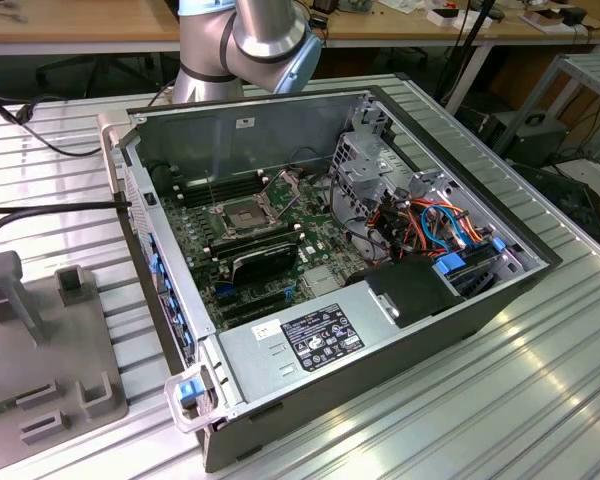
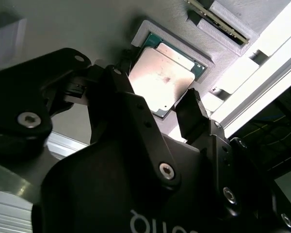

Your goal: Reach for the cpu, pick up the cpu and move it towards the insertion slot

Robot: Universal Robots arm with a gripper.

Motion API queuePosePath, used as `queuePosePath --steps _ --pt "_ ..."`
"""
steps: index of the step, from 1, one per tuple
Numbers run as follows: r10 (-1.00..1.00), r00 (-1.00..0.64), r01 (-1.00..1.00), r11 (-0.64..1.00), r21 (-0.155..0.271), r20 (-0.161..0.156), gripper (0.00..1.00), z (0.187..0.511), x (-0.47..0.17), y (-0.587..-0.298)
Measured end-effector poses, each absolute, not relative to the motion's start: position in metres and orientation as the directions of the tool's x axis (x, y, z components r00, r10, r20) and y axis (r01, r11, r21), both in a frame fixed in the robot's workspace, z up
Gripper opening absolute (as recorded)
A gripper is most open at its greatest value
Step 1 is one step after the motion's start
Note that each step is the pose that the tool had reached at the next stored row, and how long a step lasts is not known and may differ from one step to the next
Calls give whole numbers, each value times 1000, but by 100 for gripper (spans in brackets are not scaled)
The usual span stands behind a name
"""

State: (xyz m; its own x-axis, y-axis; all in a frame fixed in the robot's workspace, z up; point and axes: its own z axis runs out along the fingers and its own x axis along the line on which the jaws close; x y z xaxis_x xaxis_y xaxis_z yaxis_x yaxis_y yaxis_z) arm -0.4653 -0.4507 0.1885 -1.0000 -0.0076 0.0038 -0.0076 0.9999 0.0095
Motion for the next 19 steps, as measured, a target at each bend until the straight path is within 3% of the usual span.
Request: queuePosePath --steps 7,8,19 --pt "-8 -1000 -8 1000 9 4 62 188 -465 -451" --pt "-8 -1000 -8 1000 9 4 55 188 -465 -451" --pt "-8 -1000 -8 1000 8 4 55 193 -465 -451"
